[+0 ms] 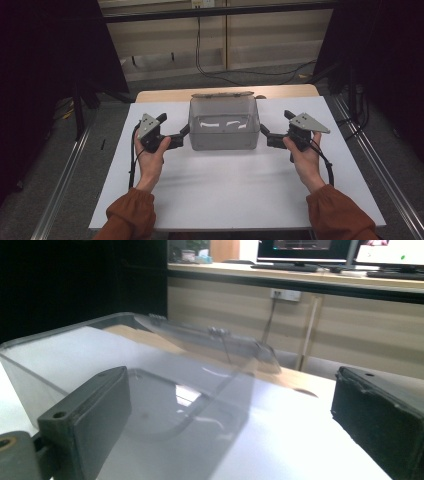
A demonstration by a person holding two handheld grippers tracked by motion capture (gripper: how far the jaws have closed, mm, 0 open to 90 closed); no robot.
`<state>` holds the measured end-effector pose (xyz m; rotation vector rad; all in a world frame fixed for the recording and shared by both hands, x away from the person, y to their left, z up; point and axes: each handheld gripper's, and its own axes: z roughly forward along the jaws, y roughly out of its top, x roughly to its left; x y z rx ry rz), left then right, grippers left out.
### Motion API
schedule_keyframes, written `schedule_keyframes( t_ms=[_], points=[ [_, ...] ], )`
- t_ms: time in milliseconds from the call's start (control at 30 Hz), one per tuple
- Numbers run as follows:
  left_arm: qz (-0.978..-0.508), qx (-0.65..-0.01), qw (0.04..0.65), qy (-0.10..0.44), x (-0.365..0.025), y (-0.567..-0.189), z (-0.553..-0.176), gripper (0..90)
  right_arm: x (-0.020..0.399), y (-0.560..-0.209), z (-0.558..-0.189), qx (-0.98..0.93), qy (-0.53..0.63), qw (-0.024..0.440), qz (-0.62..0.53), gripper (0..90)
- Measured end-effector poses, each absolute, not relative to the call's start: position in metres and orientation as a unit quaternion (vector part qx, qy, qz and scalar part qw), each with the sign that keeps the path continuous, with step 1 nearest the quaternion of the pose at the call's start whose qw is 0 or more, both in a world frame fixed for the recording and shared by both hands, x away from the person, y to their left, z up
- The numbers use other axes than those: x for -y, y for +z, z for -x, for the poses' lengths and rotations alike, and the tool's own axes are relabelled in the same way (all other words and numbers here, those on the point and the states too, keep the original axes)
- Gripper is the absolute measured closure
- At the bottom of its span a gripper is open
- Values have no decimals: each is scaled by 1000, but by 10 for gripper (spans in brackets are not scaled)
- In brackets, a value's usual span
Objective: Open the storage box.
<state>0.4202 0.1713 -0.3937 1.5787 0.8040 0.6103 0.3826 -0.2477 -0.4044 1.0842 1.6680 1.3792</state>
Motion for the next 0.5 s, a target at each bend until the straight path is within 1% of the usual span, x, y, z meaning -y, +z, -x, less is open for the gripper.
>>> schedule_keyframes(
  t_ms=[267, 333, 367, 433, 500],
  points=[
    [-683, -343, 592, 254, -182, -403, -395, 38, 263, -411, -352, -636, 529, 368, -425, 24],
    [-680, -350, 598, 240, -185, -405, -390, 38, 266, -411, -344, -631, 532, 373, -424, 24],
    [-678, -353, 598, 239, -186, -405, -387, 38, 268, -412, -340, -629, 533, 374, -424, 24],
    [-681, -349, 591, 256, -188, -406, -379, 37, 272, -415, -333, -624, 534, 379, -427, 24],
    [-678, -350, 593, 257, -191, -408, -372, 37, 275, -418, -325, -621, 533, 382, -430, 23]
  ],
)
